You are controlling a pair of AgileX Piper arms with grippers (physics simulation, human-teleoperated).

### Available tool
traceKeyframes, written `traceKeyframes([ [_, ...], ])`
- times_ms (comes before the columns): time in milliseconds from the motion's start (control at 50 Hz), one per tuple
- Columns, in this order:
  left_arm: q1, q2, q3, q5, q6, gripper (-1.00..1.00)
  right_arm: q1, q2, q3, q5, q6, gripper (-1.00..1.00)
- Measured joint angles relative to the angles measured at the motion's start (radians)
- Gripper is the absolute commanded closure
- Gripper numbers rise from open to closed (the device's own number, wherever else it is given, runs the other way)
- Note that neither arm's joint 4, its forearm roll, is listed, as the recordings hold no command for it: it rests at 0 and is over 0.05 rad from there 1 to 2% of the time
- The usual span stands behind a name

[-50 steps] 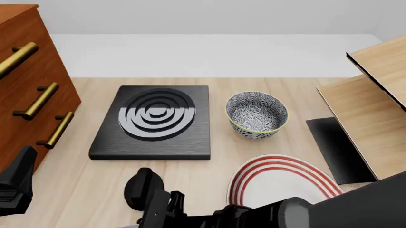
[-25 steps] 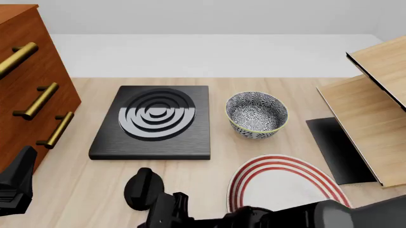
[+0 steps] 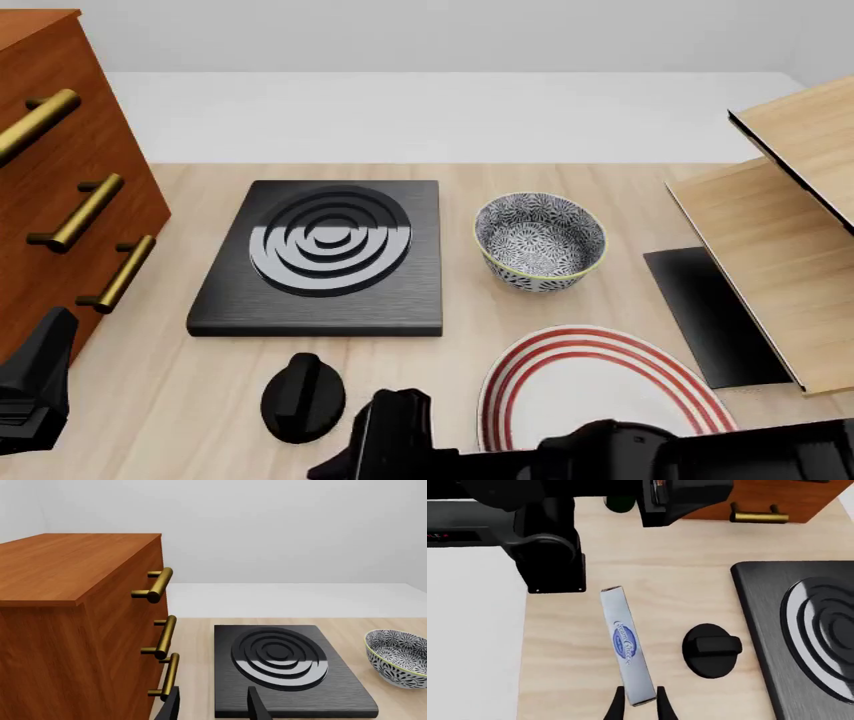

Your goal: Pick up the cream cheese and put it in the bowl.

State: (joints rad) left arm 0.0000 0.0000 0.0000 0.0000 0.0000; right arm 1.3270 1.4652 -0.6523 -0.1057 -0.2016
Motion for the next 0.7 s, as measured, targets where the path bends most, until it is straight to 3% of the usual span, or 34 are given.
traceKeyframes([
  [360, 0.0, 0.0, 0.0, 0.0, 0.0, -1.0, -0.011, -0.14, 0.02, 0.109, -0.008, 1.0],
  [700, 0.0, 0.0, 0.0, 0.0, 0.0, -1.0, -0.103, -0.279, -0.001, 0.239, -0.016, 1.0],
])
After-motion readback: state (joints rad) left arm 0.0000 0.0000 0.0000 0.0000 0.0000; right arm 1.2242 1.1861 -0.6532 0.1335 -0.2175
